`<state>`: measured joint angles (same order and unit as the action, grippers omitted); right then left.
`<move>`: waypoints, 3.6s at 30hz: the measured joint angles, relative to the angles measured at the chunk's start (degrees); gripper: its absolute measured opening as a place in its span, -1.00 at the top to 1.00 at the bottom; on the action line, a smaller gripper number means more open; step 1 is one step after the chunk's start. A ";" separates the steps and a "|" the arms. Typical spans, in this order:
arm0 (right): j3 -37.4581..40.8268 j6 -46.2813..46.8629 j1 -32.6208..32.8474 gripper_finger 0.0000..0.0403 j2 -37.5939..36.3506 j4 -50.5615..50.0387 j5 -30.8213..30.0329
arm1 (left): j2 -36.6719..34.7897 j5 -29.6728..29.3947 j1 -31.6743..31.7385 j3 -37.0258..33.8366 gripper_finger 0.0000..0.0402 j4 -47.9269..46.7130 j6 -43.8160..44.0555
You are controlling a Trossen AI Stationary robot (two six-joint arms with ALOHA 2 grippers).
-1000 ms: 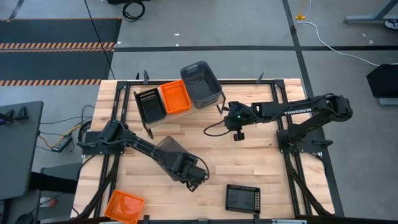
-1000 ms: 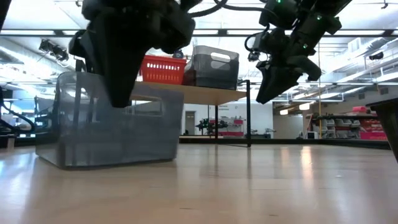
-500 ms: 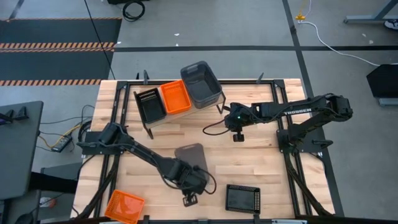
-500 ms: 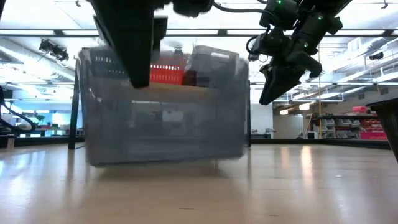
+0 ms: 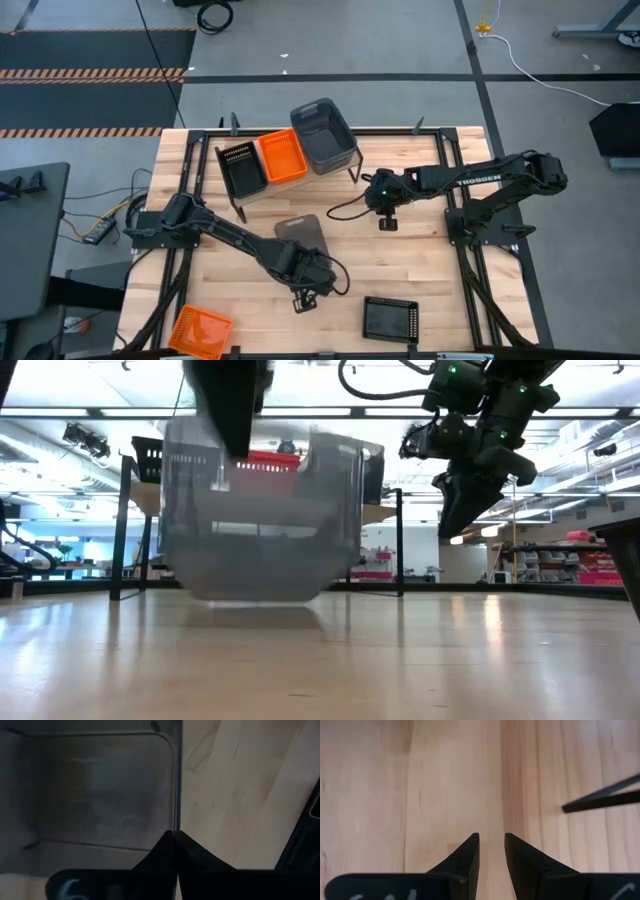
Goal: Stack baskets on shelf by color
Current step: Stack the black bin on top of the other black bin on the shelf
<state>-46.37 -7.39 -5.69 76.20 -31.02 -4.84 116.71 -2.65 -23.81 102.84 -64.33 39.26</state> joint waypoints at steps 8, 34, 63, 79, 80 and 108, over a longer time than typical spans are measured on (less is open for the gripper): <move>0.00 5.06 0.25 0.51 0.00 -2.13 0.00 | -0.15 -9.97 -1.14 15.27 0.98 -14.21 -4.69; 0.00 14.67 4.38 0.51 0.00 -3.87 0.00 | -2.52 -32.67 9.98 32.16 0.97 -25.58 -33.90; 0.00 29.76 17.34 0.51 0.02 -2.16 -7.39 | -7.02 -14.42 34.30 31.75 0.97 -10.60 -39.47; 0.00 28.78 17.33 0.51 0.02 -2.13 -7.52 | -6.82 -11.02 34.11 31.73 0.92 -10.01 -34.95; 0.00 28.69 17.33 0.51 0.02 -2.12 -7.54 | -6.82 -11.04 34.04 31.73 0.89 -10.03 -34.93; 0.00 28.67 17.33 0.51 0.02 -2.12 -7.52 | -6.84 -11.68 33.87 31.73 0.42 -9.97 -36.65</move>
<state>-46.37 21.28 11.64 76.23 -33.15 -12.36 109.86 -14.33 10.07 134.56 -74.30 2.62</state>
